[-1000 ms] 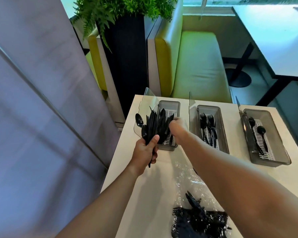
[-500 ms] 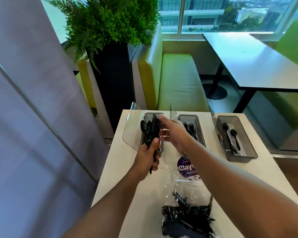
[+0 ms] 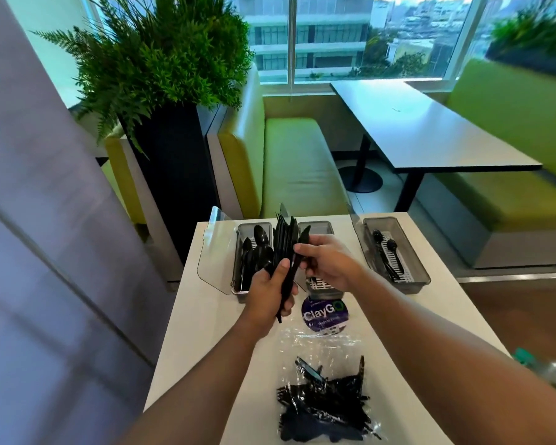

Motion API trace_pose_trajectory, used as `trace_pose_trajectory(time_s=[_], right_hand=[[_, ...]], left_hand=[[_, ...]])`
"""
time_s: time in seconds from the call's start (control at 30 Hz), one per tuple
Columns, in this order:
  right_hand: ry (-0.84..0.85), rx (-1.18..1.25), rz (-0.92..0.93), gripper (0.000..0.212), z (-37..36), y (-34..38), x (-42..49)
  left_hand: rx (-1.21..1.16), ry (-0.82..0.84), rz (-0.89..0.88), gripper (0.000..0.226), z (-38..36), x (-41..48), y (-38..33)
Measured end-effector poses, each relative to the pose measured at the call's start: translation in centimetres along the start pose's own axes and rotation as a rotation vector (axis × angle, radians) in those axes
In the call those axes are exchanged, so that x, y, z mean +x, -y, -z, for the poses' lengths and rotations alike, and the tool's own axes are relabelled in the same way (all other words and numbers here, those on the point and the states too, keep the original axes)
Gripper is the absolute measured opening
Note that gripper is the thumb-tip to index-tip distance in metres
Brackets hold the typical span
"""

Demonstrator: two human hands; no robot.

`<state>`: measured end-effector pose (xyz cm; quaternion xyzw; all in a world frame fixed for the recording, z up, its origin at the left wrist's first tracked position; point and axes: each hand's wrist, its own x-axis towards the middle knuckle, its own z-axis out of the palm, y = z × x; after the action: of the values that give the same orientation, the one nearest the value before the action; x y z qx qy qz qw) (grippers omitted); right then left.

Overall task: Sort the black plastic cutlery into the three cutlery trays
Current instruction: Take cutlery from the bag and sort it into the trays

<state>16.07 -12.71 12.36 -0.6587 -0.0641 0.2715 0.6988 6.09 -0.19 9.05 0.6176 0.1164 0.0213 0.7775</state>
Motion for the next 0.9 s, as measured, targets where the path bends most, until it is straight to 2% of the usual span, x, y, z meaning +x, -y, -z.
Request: trace_pose_trajectory(time_s=[0.27, 0.4, 0.63, 0.7, 0.8, 0.9], right_hand=[[-0.001, 0.016, 0.01, 0.01, 1.0, -0.1, -0.9], [-0.043, 0.0, 0.013, 0.015, 1.3, -0.1, -0.8], [-0.331, 0.291, 0.097, 0.017, 0.8, 0.6, -0.3], [-0.325, 0.213, 0.105, 0.022, 1.0, 0.4, -0.2], [-0.221, 0.022, 0.094, 0.024, 0.9, -0.3, -0.6], [-0.191, -0.009, 0.032, 0.022, 0.7, -0.8, -0.6]], left_hand=[[0.09, 0.022, -0.032, 0.021, -0.8, 0.4, 0.3], [0.075, 0.041, -0.033, 0.024, -0.8, 0.5, 0.2], [0.042, 0.093, 0.054, 0.027, -0.5, 0.8, 0.8], [0.02, 0.107, 0.074, 0.032, -0.5, 0.7, 0.8], [0.007, 0.128, 0.078, 0.038, -0.5, 0.7, 0.8], [-0.001, 0.135, 0.077, 0.035, -0.5, 0.8, 0.8]])
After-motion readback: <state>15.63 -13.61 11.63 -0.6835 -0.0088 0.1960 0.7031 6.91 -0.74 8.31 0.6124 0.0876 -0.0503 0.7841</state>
